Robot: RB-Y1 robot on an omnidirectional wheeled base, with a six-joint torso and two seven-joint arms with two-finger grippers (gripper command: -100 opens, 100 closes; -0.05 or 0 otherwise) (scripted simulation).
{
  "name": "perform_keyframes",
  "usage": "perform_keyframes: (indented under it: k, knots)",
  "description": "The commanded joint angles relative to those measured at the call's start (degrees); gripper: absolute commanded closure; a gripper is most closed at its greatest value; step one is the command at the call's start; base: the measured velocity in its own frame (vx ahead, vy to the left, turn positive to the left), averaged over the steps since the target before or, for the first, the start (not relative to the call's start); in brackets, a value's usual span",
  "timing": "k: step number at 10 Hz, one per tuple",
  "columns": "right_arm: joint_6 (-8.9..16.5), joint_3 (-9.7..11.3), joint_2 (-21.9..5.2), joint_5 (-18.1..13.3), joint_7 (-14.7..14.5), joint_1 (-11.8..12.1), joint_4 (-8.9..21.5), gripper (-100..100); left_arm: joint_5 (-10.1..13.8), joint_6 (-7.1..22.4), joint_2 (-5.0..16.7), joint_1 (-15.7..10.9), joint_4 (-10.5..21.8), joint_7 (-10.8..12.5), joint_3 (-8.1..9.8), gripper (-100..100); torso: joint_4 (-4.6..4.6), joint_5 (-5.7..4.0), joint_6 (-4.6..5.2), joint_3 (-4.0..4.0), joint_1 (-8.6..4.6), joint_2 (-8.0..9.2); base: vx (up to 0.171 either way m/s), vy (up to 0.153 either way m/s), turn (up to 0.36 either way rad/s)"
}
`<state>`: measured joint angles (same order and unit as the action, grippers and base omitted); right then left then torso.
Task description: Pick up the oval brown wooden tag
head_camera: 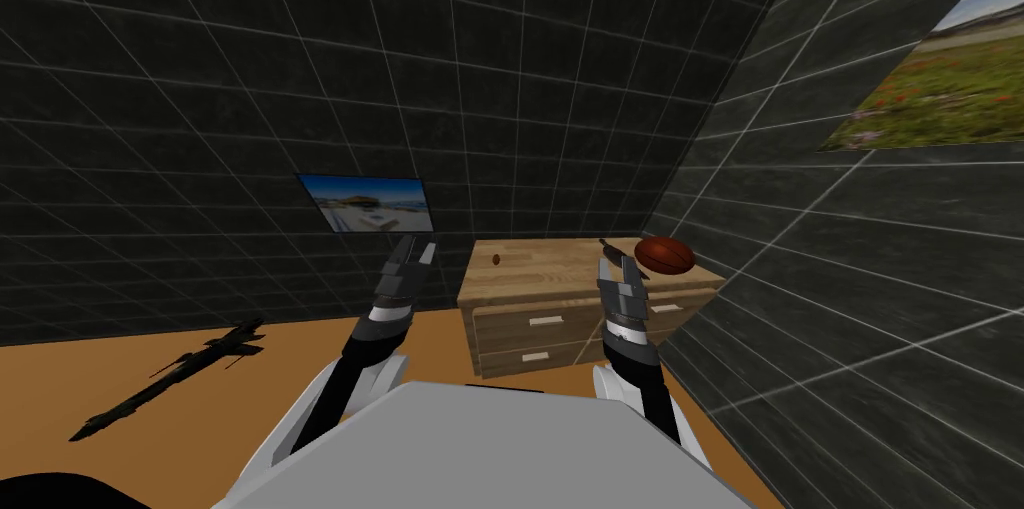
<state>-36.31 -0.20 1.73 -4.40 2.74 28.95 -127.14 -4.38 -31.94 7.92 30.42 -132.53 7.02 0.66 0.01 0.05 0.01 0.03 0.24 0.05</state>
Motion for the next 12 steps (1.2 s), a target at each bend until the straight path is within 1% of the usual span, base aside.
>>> perform_keyframes:
  k: [1, 2, 3, 4, 5, 6, 7, 8, 9, 10, 11, 12]
  knots:
    - [0.0, 0.0, 0.0, 0.0, 0.0, 0.0, 0.0, 0, 0.2, 0.1, 2.5, -0.5, 1.0, 0.7, -0.21, -100, 0.0, 0.0, 0.0, 0.0, 0.0, 0.0, -0.012, 0.053, -0.055]
    - [0.0, 0.0, 0.0, 0.0, 0.0, 0.0, 0.0, 0, 0.5, 0.1, 4.4, -0.1, 2.2, 1.8, -0.84, -100, 0.0, 0.0, -0.01, 0.0, -0.01, -0.01, -0.016, 0.056, -0.118]
    - [0.0, 0.0, 0.0, 0.0, 0.0, 0.0, 0.0, 0, 0.5, 0.1, 5.5, -0.1, 2.2, 1.8, -0.84, -100, 0.0, 0.0, 0.0, 0.0, 0.01, 0.0, -0.014, 0.042, -0.059]
    - [0.0, 0.0, 0.0, 0.0, 0.0, 0.0, 0.0, 0, 0.8, 0.1, 7.6, 0.3, 3.6, 3.2, -1.57, -100, 0.0, -0.01, -0.02, 0.0, -0.04, 0.0, -0.022, 0.046, -0.141]
    - [0.0, 0.0, 0.0, 0.0, 0.0, 0.0, 0.0, 0, 0.8, 0.1, 8.7, 0.3, 3.6, 3.2, -1.57, -100, 0.0, -0.01, 0.0, 0.01, -0.03, 0.02, -0.022, 0.051, -0.077]
    - [0.0, 0.0, 0.0, 0.0, 0.0, 0.0, 0.0, 0, 1.2, 0.0, 10.8, 0.7, 5.0, 4.7, -2.37, -100, 0.01, 0.0, -0.02, 0.01, -0.03, 0.02, -0.026, 0.061, -0.131]
    - [0.0, 0.0, 0.0, 0.0, 0.0, 0.0, 0.0, 0, 1.2, 0.0, 12.2, 0.7, 5.0, 4.7, -2.37, -100, 0.01, 0.0, 0.0, 0.02, 0.02, 0.04, -0.019, 0.052, -0.087]
    - [0.0, 0.0, 0.0, 0.0, 0.0, 0.0, 0.0, 0, 1.6, 0.0, 14.0, 1.3, 6.5, 6.4, -3.25, -100, 0.01, 0.0, -0.02, 0.01, -0.01, 0.01, -0.024, 0.053, -0.21]
    - [0.0, 0.0, 0.0, 0.0, 0.0, 0.0, 0.0, 0, 1.6, 0.0, 15.8, 1.3, 6.5, 6.4, -3.25, -100, 0.0, 0.0, 0.01, 0.01, 0.0, 0.02, -0.024, 0.05, -0.09]
    - [0.0, 0.0, 0.0, 0.0, 0.0, 0.0, 0.0, 0, 2.1, -0.1, 17.6, 1.8, 8.2, 8.2, -4.21, -100, 0.01, 0.0, -0.03, 0.01, -0.02, 0.02, -0.036, 0.057, -0.173]
    - [0.0, 0.0, 0.0, 0.0, 0.0, 0.0, 0.0, 0, 2.1, -0.1, 19.3, 1.8, 8.2, 8.2, -4.21, -100, 0.01, 0.01, 0.01, 0.03, 0.01, 0.05, -0.03, 0.056, -0.096]
    - [0.0, 0.0, 0.0, 0.0, 0.0, 0.0, 0.0, 0, 2.5, -0.1, 21.0, 2.5, 9.9, 10.2, -5.23, -100, 0.01, 0.01, -0.03, 0.02, 0.0, 0.03, -0.034, 0.059, -0.2]
